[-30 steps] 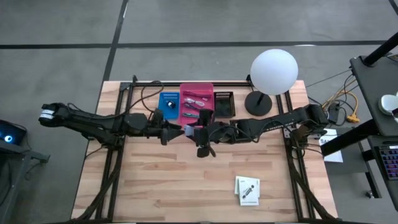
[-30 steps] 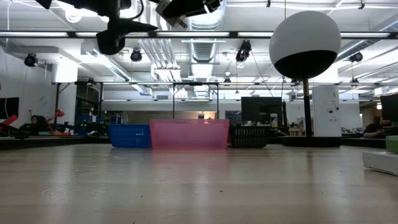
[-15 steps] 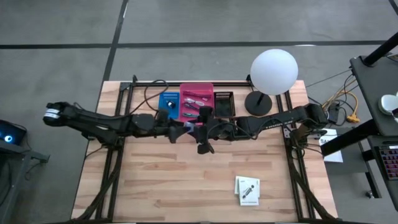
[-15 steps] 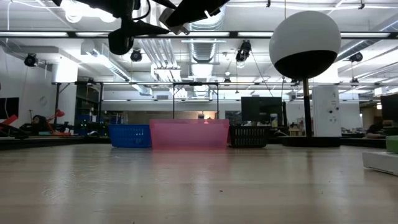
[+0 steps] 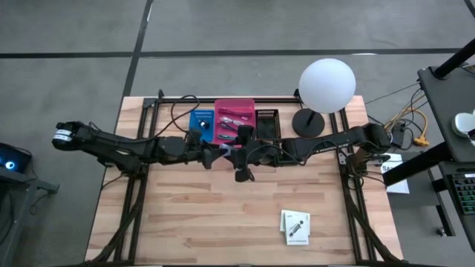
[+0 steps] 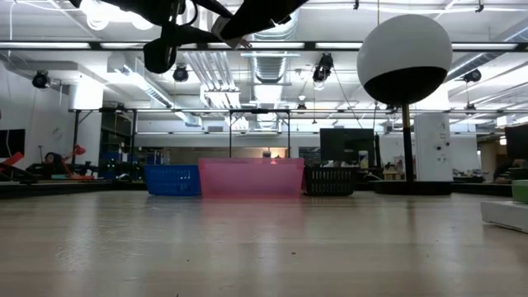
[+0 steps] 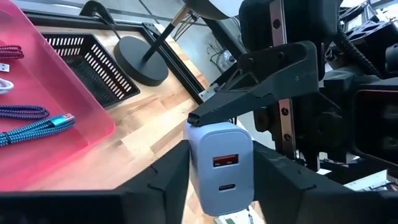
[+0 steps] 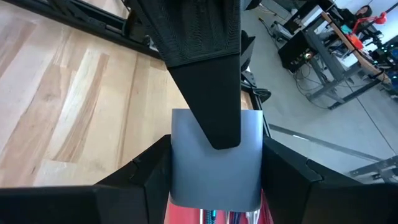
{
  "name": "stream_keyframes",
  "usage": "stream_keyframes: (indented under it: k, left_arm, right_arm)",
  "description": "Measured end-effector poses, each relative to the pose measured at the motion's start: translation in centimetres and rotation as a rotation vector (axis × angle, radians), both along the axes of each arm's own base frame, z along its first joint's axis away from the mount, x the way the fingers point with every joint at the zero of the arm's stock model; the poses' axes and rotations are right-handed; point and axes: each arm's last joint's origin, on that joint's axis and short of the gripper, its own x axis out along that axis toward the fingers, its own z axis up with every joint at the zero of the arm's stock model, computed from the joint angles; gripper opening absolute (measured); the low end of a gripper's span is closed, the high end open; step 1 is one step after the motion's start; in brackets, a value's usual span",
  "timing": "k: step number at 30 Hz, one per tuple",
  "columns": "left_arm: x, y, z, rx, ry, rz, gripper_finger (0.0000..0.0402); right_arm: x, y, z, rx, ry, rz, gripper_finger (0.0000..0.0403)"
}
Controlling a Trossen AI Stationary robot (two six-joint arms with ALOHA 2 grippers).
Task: Pick and place items into bin
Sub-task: Put the violet charger adapter into the blue bin
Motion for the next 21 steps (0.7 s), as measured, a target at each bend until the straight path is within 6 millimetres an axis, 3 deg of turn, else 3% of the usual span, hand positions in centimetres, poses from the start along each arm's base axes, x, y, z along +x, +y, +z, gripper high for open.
stream_keyframes:
  k: [4, 14, 21]
  left_arm:
    - [-0.02, 0.0, -0.05, -0.007, 0.002, 0.002, 0.0104]
    - [0.0, 0.12, -0.15, -0.053, 0.002, -0.036, 0.0104]
    - [-0.14, 0.39, -0.21, -0.048, 0.011, -0.036, 0.0104]
  right_arm:
    - [-0.02, -0.01, -0.05, -0.008, 0.006, 0.0, 0.0184]
    - [-0.04, 0.06, -0.1, 0.002, 0.007, 0.001, 0.0187]
    - [-0.19, -0.07, 0.42, 0.057, -0.067, -0.144, 0.0265]
